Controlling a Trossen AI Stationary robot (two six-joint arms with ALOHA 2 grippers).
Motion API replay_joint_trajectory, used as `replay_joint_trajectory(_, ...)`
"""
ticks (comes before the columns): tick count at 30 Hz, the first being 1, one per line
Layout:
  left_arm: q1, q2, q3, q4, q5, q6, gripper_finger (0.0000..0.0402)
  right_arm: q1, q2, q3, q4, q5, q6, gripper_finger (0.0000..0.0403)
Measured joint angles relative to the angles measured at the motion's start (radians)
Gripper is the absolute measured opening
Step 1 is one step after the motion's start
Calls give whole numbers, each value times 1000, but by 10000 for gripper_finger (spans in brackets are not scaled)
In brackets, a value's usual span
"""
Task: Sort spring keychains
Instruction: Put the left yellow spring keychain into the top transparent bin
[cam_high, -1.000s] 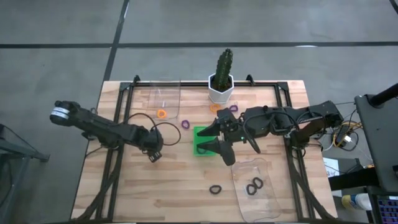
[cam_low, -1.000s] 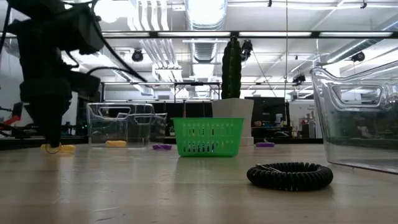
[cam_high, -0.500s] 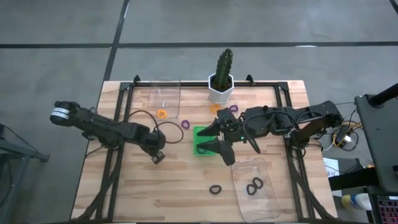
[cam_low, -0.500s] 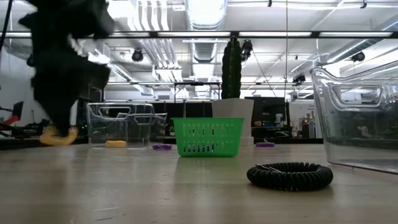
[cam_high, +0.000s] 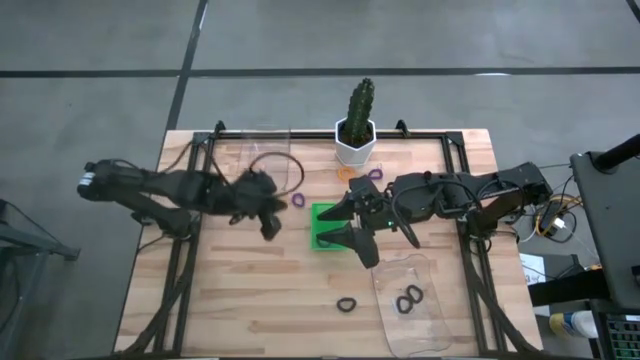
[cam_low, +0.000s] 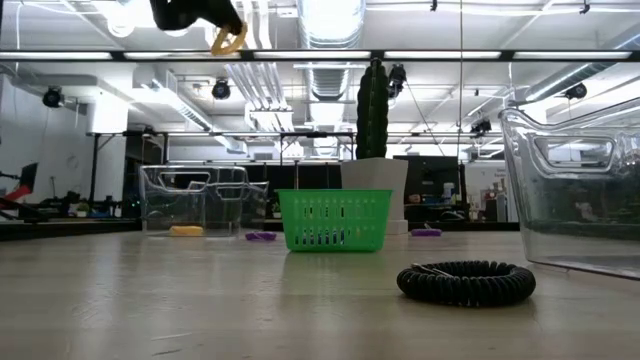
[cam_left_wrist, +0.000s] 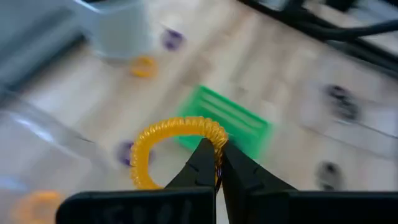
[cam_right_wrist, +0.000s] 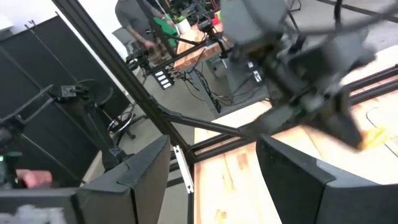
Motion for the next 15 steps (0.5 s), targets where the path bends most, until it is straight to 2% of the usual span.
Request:
replay_joint_trajectory(4,99,0,38,-85,-188,98,2,0,0,0,1,0,-2,233)
replay_joint_trajectory(7,175,-2,33,-78,-355,142,2,0,0,0,1,0,-2,233)
replay_joint_trajectory(9,242,-2,9,-60,-393,179,2,0,0,0,1,1,-2,233)
replay_joint_trajectory(10,283,-1,-11,-48,-385,187,3,0,0,0,1,5,-2,233)
replay_joint_trajectory(12,376,5,-61,-3,-291,175,3,0,0,0,1,24,-2,233)
replay_joint_trajectory(15,521,10,-152,58,-24,134,3,0,0,0,2,31,0,233)
